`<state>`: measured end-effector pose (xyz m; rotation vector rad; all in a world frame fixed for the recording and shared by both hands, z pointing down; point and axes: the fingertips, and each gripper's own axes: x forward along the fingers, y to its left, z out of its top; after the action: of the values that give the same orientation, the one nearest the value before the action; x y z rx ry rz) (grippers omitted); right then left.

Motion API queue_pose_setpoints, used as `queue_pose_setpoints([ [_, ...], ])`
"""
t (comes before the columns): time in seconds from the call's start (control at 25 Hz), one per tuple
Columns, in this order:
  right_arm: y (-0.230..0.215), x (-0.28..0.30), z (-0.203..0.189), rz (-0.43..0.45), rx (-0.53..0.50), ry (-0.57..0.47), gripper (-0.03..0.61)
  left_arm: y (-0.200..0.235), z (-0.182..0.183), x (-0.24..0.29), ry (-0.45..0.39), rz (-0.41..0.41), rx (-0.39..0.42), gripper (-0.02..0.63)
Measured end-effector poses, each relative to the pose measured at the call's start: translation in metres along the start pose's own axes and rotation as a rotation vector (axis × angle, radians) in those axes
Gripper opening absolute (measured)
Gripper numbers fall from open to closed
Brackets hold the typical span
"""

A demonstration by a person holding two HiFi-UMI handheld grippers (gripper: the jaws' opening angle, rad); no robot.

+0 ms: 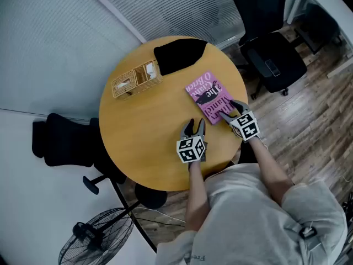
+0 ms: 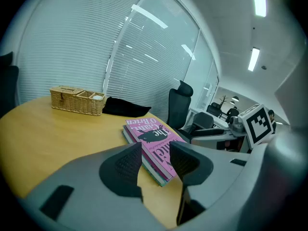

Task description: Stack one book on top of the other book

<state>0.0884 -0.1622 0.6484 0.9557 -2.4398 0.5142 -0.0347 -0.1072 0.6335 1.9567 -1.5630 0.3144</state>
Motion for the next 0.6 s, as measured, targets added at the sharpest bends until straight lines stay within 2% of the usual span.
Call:
queue_pose_setpoints([
  [0.24,0.014,-0.014,-0.002,-0.016,0.018,-0.024,0.288,-0.005,0.001,-0.011,0.0,-0.037,0.06,0.199],
  [0.4,0.019,-0.016,-0.004,-0.02,0.032,-0.031,0.285,-0.008,0.001,-0.011,0.015,-0.041,0.128,0.199],
  [0.6,0.02,-0.015,-0.001,-0.024,0.033,-0.038,0.275,-0.009,0.003,-0.013,0.007,-0.049,0.129,0.199],
])
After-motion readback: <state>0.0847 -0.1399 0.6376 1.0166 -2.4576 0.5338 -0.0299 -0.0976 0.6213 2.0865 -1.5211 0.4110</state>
